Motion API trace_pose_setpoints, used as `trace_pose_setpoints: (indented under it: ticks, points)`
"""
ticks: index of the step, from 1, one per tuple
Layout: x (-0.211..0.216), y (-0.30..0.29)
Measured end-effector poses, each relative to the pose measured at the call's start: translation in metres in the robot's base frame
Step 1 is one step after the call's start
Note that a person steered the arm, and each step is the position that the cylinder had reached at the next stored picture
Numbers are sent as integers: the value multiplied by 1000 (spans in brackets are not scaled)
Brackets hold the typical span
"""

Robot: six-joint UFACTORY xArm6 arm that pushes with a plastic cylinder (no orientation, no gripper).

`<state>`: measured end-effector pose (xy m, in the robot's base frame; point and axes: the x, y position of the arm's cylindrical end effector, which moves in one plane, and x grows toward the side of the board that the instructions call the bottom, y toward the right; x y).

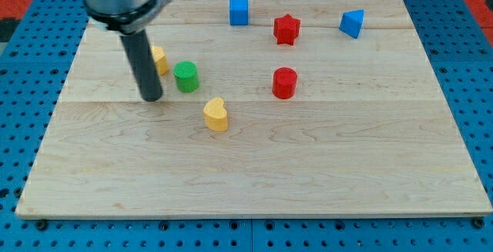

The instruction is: Push green circle closer to red circle

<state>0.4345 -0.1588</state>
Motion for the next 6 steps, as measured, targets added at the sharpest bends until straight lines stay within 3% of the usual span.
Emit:
trace_pose_setpoints:
  ticks: [1, 4, 6]
  points:
    - [-8, -13]
    - [-57, 169]
    - [-61, 112]
